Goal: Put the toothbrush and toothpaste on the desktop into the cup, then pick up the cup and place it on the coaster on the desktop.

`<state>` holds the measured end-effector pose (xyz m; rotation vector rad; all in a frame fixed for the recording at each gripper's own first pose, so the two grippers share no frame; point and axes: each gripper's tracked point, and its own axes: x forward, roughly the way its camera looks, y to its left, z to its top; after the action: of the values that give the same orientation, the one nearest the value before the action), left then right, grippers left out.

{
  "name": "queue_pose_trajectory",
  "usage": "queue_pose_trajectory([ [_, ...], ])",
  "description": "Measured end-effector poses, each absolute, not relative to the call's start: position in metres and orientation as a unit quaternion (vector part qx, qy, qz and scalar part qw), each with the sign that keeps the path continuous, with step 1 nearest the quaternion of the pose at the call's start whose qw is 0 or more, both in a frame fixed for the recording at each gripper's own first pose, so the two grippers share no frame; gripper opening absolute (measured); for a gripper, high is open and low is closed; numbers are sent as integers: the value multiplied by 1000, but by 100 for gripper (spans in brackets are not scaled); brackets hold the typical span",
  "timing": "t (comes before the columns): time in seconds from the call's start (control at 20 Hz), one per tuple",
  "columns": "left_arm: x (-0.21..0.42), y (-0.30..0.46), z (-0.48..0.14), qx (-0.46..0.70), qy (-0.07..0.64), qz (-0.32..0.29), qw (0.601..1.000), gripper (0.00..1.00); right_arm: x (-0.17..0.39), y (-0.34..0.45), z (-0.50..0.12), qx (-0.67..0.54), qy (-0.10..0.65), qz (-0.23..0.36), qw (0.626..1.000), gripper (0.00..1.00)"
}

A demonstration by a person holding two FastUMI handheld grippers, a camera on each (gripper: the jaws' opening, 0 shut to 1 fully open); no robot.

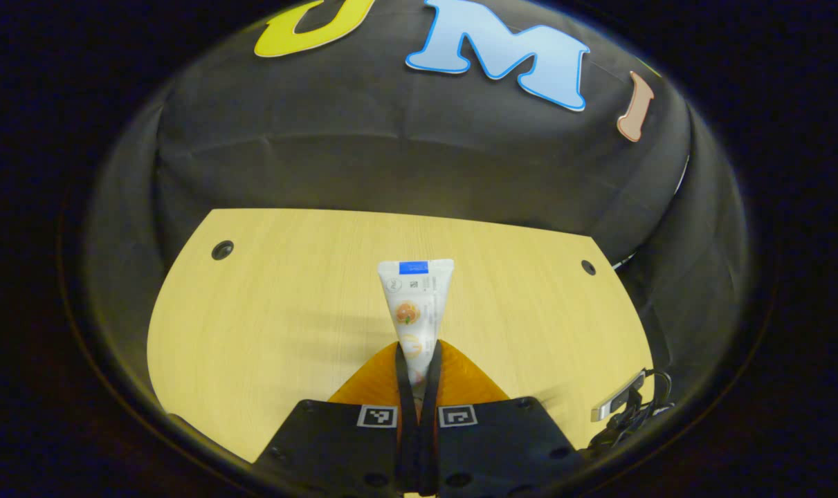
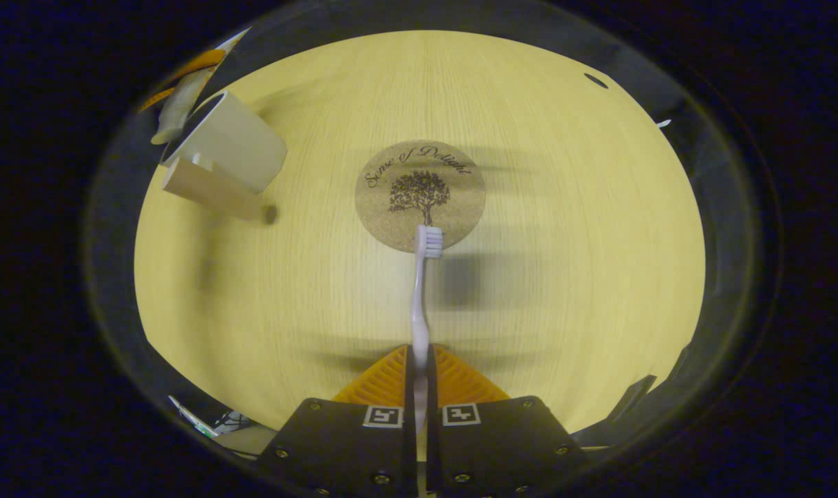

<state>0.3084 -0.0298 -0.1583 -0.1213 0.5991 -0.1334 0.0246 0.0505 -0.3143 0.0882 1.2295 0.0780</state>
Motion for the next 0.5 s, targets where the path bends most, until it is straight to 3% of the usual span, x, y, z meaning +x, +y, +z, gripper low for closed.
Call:
queue_pose_trajectory([
  [0.2, 310, -21, -175, -53, 281, -37, 958, 7, 24, 51, -315, 40, 574, 37, 817, 6],
  [0.45, 303, -29, -179, -32, 250, -49, 966, 8, 23, 51, -316, 40, 570, 40, 819, 6],
  [0.5, 300, -33, -182, -32, 251, -55, 966, 14, 23, 50, -315, 40, 569, 40, 820, 6],
])
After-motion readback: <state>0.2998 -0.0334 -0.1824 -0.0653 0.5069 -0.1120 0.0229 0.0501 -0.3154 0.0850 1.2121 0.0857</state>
